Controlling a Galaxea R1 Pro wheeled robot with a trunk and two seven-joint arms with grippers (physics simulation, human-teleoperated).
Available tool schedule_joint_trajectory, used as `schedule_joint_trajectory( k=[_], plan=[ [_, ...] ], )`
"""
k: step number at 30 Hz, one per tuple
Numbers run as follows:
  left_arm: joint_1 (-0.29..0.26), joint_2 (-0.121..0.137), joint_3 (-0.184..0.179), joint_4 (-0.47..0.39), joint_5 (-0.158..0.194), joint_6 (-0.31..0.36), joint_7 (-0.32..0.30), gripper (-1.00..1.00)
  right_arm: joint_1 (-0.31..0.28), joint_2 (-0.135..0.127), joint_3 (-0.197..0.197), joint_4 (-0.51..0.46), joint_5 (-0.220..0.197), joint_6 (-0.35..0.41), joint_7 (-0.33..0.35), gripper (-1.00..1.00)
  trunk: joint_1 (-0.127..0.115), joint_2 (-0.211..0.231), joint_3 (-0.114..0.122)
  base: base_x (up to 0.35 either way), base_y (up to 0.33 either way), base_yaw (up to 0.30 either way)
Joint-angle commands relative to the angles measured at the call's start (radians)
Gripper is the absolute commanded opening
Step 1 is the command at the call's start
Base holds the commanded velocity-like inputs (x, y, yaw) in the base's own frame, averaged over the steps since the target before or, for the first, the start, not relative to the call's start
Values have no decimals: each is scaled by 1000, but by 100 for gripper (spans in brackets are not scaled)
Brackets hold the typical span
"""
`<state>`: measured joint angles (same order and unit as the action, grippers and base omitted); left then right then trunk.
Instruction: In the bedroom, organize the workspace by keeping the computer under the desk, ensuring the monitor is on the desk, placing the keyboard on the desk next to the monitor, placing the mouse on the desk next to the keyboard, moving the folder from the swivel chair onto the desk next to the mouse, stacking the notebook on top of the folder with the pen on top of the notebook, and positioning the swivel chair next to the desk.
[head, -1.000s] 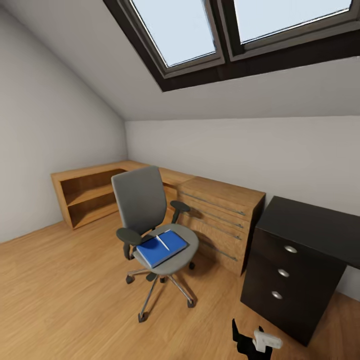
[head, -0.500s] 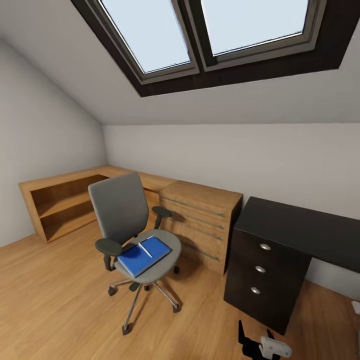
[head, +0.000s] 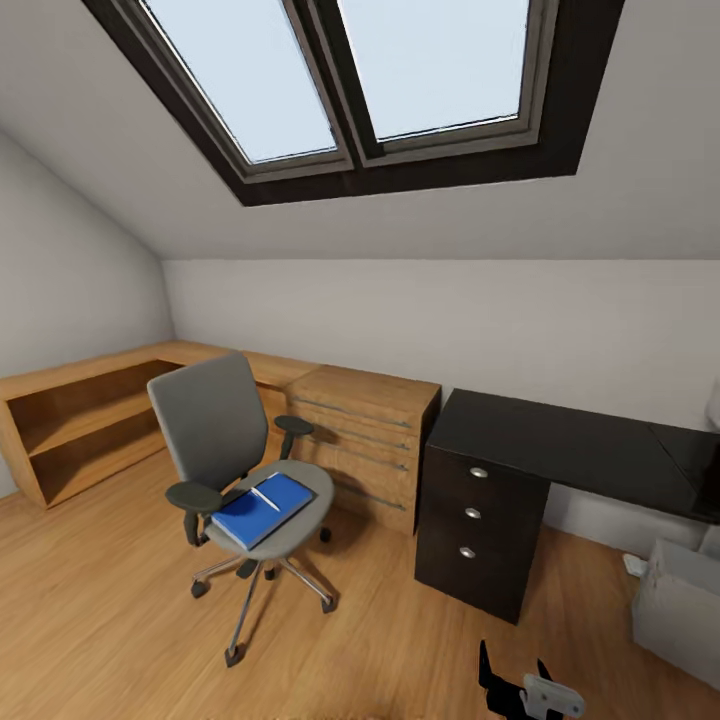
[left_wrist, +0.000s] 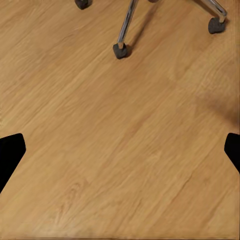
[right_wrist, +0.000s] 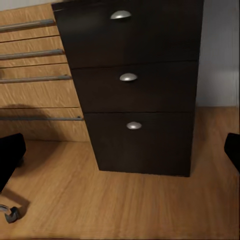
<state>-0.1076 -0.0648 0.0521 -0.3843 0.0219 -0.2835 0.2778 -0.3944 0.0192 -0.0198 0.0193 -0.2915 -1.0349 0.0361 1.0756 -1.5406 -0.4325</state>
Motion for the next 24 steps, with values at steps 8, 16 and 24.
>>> schedule_joint_trajectory(
  k=[8,16,24],
  plan=[
    [-1,-1,6,1,7,-1,-2,100,-1,1,-2,2,-3,0,4,100,-31,56,32,-153,89,-254],
    [-1,-2,5,15,10,2,-2,100,-1,0,-2,2,-2,5,4,100,-62,112,64,-17,10,-253],
    [-1,-3,5,24,10,3,-2,100,-1,0,-2,1,-2,8,4,100,-93,168,97,-3,2,-251]
  ],
)
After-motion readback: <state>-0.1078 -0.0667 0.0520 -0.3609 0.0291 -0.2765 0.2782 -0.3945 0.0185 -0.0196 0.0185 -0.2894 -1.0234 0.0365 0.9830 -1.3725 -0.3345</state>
